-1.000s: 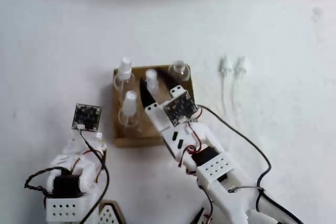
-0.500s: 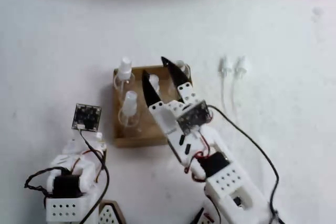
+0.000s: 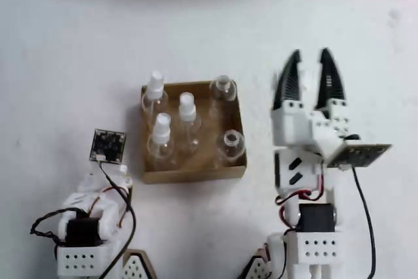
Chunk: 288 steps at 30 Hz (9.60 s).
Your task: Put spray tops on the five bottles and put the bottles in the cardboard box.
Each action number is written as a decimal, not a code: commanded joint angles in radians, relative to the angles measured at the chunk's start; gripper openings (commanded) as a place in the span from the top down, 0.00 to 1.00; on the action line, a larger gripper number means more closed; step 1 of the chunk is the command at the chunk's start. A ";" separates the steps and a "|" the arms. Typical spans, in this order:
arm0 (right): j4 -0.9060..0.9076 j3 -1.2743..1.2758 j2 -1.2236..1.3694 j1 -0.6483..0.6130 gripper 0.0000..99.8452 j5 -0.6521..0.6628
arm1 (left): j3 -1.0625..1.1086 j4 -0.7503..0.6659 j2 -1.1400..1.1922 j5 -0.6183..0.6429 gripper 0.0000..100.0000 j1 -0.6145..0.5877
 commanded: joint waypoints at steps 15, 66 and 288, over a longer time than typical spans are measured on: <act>-0.002 0.379 -0.019 0.096 0.85 -0.021 | 0.002 0.005 -0.008 -0.006 0.95 0.012; 0.558 -0.101 0.148 0.024 0.86 -0.014 | 0.002 0.005 -0.008 -0.006 0.95 0.013; -0.587 -0.244 0.946 -0.199 0.98 -0.043 | 0.002 0.005 -0.008 -0.005 0.95 0.013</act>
